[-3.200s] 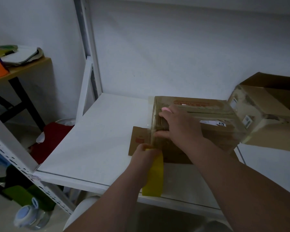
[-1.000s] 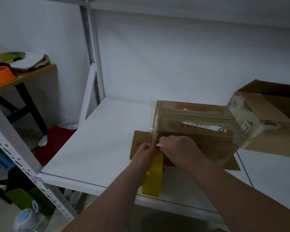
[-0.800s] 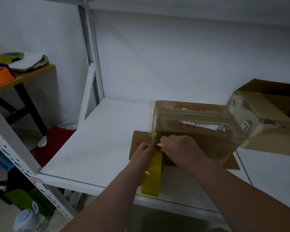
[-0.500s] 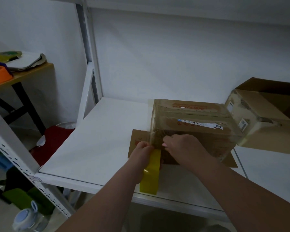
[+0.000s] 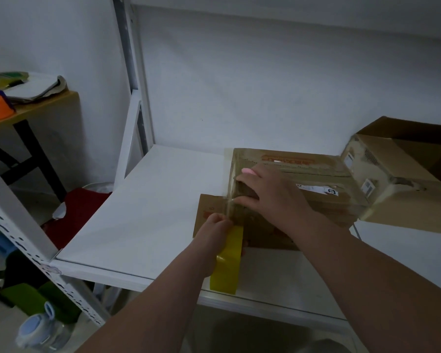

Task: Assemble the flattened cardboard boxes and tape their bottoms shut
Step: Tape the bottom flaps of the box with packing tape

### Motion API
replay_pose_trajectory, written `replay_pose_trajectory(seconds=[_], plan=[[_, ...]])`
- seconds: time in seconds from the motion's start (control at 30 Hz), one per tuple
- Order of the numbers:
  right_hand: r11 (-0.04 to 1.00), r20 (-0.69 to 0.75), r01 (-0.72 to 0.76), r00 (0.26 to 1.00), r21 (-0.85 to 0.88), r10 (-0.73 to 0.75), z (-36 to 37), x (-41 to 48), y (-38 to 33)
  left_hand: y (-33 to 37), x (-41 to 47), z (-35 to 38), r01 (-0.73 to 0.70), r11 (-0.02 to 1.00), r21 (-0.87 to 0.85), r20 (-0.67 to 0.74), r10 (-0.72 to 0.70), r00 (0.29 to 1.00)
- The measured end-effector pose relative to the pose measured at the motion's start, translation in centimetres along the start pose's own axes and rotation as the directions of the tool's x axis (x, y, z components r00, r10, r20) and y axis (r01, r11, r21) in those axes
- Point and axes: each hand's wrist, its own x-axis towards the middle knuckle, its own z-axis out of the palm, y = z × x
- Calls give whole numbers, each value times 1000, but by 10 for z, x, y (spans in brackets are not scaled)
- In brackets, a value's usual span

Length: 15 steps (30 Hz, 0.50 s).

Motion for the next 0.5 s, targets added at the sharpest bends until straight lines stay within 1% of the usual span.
replay_pose_trajectory(seconds=[0.03,0.13,0.3,0.43,0.5], plan=[[1000,7,-18,1000,8,18,4,1,0,0,0,-1,6,1000,4,11,-6,1000],[1000,-47,-26,999,-17,26,10,3,-3,2,1,-5,37,999,-7,33,-37,999],[993,-61,-32,998,-110,26,17,4,-6,-2,1,-9,86,996,-12,95,-85,992],[979,-87,-50,996,-199,33,23,3,-11,-11,9,-11,71,995,66,18,-72,997],[968,-62,-51,997,-247,36,23,2,-16,-12,7,-10,69,996,51,-6,-69,998]])
